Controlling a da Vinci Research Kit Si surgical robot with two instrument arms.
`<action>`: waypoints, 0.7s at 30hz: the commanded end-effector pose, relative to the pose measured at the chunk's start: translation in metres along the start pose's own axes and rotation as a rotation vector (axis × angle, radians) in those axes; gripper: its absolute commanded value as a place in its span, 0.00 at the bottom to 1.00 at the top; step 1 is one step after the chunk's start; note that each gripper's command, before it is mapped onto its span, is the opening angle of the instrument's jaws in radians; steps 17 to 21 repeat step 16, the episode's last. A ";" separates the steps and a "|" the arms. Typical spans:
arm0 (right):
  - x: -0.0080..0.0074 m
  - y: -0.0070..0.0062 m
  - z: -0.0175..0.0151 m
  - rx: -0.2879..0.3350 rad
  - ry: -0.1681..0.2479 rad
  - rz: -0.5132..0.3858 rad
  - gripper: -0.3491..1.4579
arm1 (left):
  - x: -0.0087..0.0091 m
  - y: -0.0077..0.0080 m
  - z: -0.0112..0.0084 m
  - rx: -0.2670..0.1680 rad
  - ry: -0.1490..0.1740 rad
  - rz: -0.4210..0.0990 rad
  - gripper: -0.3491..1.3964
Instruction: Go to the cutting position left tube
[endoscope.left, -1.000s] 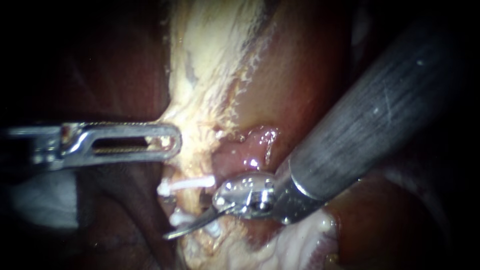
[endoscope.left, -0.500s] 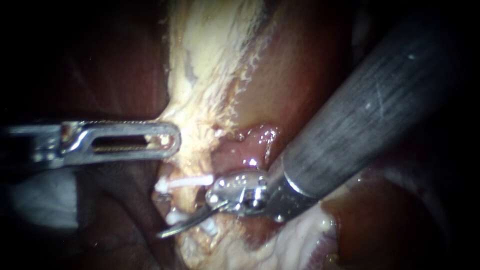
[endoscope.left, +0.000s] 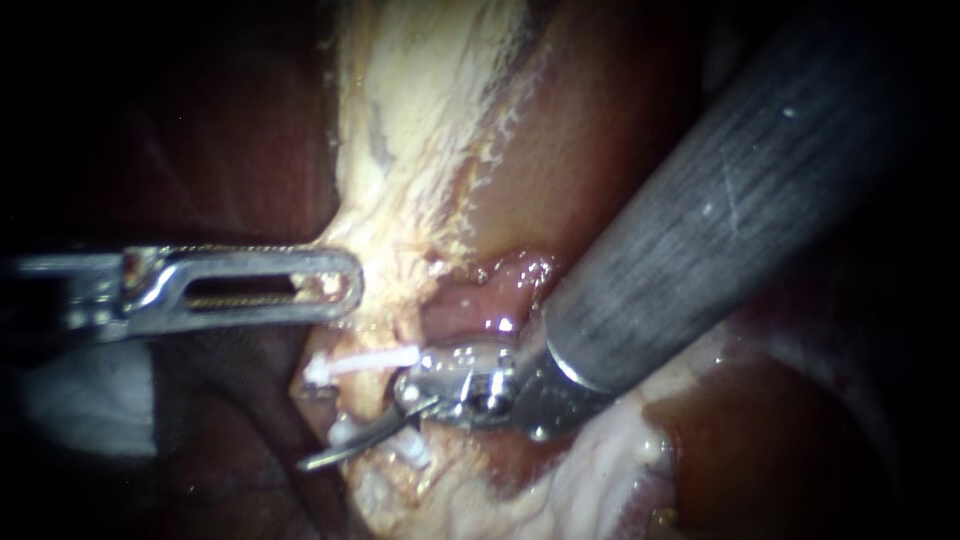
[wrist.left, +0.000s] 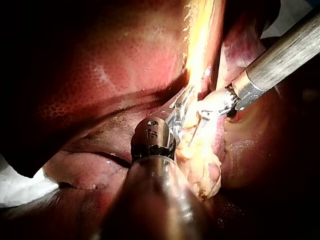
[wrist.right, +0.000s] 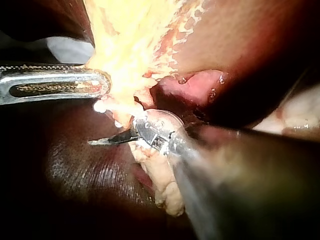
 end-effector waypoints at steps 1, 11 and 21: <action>-0.0001 0.0000 0.0000 0.000 -0.001 0.006 0.91 | 0.0000 0.0000 0.0000 0.000 0.000 0.000 0.00; -0.0001 0.0001 0.0000 0.000 -0.001 0.005 0.91 | 0.0000 0.0000 0.0000 0.000 0.000 0.000 0.00; -0.0001 0.0001 0.0000 0.001 -0.001 0.005 0.91 | 0.0000 0.0000 0.0000 0.000 0.000 0.000 0.00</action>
